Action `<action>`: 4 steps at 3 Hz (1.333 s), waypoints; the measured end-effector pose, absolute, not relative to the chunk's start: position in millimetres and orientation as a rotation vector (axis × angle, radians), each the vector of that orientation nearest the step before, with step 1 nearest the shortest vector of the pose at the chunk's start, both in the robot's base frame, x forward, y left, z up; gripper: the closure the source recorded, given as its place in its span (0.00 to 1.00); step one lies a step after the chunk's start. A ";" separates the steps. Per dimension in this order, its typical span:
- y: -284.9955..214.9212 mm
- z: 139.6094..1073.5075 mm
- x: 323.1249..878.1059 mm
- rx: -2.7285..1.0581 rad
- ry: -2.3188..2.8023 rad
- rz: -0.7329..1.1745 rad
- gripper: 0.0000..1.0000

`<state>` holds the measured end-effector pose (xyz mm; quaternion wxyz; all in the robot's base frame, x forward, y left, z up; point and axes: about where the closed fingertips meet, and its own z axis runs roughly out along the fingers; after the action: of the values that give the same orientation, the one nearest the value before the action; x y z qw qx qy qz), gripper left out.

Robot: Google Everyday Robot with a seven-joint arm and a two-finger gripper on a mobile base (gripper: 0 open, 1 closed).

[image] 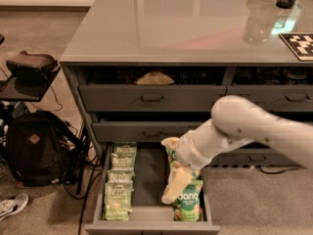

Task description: Pick green jalapeno chip bag from bottom drawer and place on counter

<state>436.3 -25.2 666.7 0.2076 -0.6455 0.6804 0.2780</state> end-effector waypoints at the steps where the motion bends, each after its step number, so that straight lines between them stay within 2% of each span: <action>1: 19.9 590.9 442.4 -1.696 1.902 0.899 0.00; 3: 88.5 466.6 456.2 -1.531 1.977 0.956 0.00; 4: 106.0 418.5 474.5 -1.474 2.044 0.961 0.00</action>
Offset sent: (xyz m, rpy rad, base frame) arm 0.0290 0.1297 -0.2273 0.1840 0.0884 -0.2228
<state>474.5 106.0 418.5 0.2204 -0.5332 0.7391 0.3477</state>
